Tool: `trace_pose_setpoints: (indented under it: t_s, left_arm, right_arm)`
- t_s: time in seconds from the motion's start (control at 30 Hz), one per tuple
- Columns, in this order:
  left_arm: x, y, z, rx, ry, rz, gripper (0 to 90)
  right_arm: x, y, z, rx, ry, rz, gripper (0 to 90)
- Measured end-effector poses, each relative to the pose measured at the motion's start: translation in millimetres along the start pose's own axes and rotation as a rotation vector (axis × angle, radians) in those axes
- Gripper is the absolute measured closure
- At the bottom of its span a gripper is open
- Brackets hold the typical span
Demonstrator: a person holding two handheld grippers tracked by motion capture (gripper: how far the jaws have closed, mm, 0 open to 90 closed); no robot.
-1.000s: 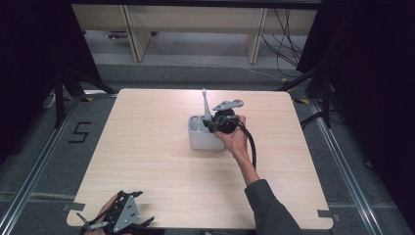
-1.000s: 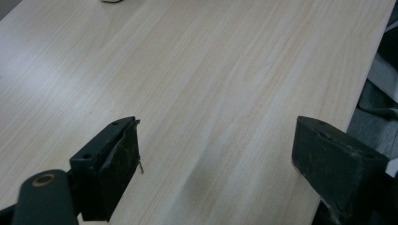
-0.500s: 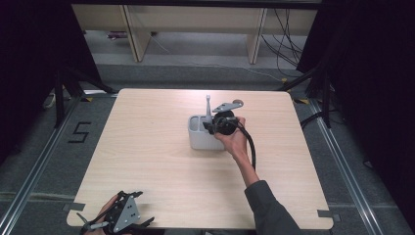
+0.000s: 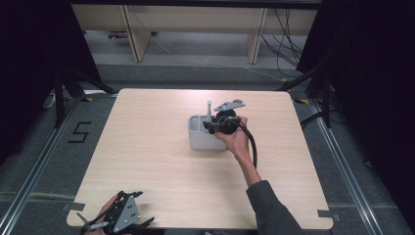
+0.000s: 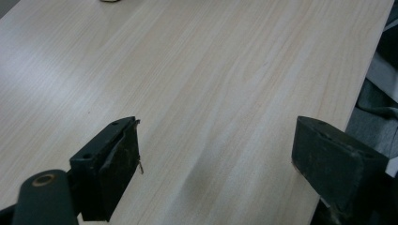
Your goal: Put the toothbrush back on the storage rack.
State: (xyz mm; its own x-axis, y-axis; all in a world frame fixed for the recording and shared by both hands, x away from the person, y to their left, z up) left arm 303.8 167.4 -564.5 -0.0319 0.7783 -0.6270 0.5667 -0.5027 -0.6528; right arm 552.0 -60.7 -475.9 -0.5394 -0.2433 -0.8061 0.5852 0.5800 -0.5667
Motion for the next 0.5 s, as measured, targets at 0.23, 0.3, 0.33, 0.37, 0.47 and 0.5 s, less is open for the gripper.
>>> trace_pose_setpoints:
  t_s: [0.23,0.3,0.33,0.37,0.47,0.5]
  left_arm:
    - [1.3,0.3,-1.4,-0.016,-0.004,-0.01,15.0]
    - [1.1,0.4,-1.6,-0.02,-0.003,-0.009,14.9]
    - [0.8,0.1,-2.6,-0.025,0.007,-0.007,14.9]
    - [0.8,0.1,-2.6,-0.025,0.007,-0.007,14.9]
    - [0.1,-0.4,-1.6,-0.01,0.008,-0.004,14.9]
    - [0.5,0.2,-1.7,-0.018,0.003,-0.004,14.9]
  right_arm:
    - [-3.0,-2.3,3.2,-0.007,0.002,0.036,39.4]
    - [-2.8,-4.1,1.8,-0.016,0.008,0.031,35.1]
    - [-2.6,-6.2,1.0,-0.013,0.022,0.027,33.9]
    - [-2.6,-6.2,1.0,-0.013,0.022,0.027,33.9]
    - [-3.5,-9.3,-1.0,-0.023,0.04,0.034,31.4]
    - [-4.4,-11.1,0.7,-0.025,0.015,0.044,30.4]
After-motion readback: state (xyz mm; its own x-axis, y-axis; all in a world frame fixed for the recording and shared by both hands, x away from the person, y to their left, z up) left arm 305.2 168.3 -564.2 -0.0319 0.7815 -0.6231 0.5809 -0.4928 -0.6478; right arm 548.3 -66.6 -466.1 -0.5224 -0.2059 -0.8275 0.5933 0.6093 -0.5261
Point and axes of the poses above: each handheld gripper's, and its own axes: y roughly forward along the jaws, x roughly out of its underside, z roughly to its right, the point moved 9 cm from there along y, roughly forward along the jaws, and after that the axes turned 8 degrees about y, right-handed, at the moved point
